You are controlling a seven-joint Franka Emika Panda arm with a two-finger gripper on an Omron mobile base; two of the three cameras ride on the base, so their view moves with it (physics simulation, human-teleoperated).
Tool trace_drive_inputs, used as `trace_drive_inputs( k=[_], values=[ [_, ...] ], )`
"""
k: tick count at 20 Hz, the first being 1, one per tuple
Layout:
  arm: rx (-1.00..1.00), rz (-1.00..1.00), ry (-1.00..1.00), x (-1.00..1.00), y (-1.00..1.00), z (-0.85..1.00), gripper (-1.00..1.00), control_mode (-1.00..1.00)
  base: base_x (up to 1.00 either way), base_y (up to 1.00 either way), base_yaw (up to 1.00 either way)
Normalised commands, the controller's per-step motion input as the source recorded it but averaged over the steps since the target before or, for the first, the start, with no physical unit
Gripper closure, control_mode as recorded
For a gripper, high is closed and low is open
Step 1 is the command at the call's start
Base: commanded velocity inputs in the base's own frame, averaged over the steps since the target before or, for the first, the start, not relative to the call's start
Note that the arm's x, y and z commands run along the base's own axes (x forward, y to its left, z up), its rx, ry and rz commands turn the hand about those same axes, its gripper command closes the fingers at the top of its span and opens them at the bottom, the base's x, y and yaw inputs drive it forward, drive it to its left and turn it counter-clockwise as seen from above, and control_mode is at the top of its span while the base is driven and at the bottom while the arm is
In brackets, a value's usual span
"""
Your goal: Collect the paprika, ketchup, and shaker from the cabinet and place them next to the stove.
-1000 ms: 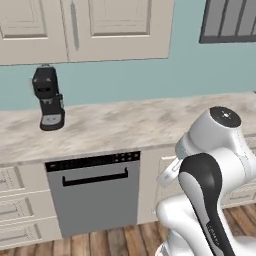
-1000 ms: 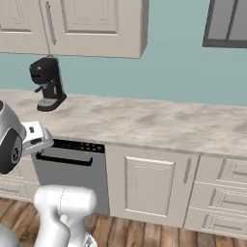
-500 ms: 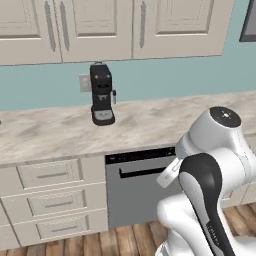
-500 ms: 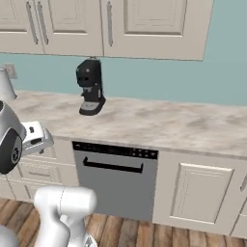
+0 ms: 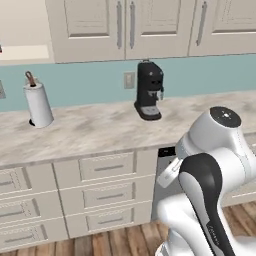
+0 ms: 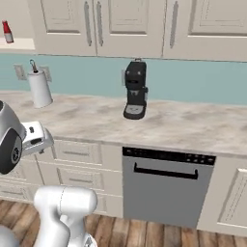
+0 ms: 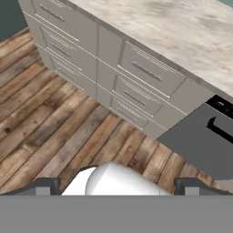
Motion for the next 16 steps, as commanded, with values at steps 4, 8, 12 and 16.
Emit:
trace_drive_inputs(
  k=[4,8,12,16],
  values=[
    [0.0,0.0,0.0,0.0,0.0,0.0,-1.0,1.0,0.33,1.0,-0.07],
    [0.0,0.0,0.0,0.0,0.0,0.0,-1.0,1.0,0.4,1.0,-0.06],
    [0.0,0.0,0.0,0.0,0.0,0.0,-1.0,1.0,0.7,1.0,-0.06],
    [0.0,0.0,0.0,0.0,0.0,0.0,-1.0,1.0,0.65,0.77,-0.02]
  ],
)
